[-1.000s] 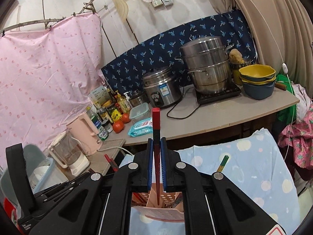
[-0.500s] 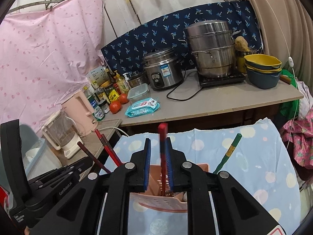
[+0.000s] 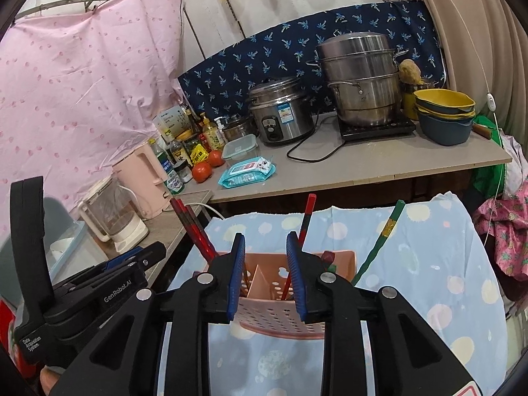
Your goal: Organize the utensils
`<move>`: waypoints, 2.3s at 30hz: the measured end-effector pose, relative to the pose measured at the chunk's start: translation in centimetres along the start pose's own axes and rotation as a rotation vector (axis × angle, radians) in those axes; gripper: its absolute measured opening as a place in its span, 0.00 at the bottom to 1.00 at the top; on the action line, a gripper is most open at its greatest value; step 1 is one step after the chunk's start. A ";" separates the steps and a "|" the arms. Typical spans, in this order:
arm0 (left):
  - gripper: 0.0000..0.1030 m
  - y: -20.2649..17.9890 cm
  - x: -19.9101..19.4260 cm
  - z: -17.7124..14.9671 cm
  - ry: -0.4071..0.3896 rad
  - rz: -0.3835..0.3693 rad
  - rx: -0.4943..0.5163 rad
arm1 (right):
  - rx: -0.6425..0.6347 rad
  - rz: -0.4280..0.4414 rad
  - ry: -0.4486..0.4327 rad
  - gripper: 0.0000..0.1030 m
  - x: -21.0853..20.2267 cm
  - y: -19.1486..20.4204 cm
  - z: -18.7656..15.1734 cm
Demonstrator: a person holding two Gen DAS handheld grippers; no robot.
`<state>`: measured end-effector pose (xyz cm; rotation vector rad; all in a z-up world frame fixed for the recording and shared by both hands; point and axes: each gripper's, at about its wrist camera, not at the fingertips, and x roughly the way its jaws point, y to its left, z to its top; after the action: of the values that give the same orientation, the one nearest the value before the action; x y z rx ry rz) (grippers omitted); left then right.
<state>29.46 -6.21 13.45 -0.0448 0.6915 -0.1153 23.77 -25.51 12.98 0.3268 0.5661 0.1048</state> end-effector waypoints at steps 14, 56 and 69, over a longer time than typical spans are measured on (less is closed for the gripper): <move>0.38 1.2 -1.9 -4.1 0.031 0.073 0.028 | -0.107 -0.093 0.060 0.36 -2.3 1.2 -4.9; 0.85 1.9 -1.3 -10.2 0.135 0.126 0.070 | -0.156 -0.246 0.170 0.76 -2.5 0.2 -9.5; 0.92 1.7 -0.8 -10.9 0.178 0.131 0.068 | -0.145 -0.281 0.173 0.94 -2.7 -0.6 -9.8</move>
<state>22.05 -4.44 5.39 0.0774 0.8661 -0.0165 16.22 -23.88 6.32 0.0952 0.7658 -0.0978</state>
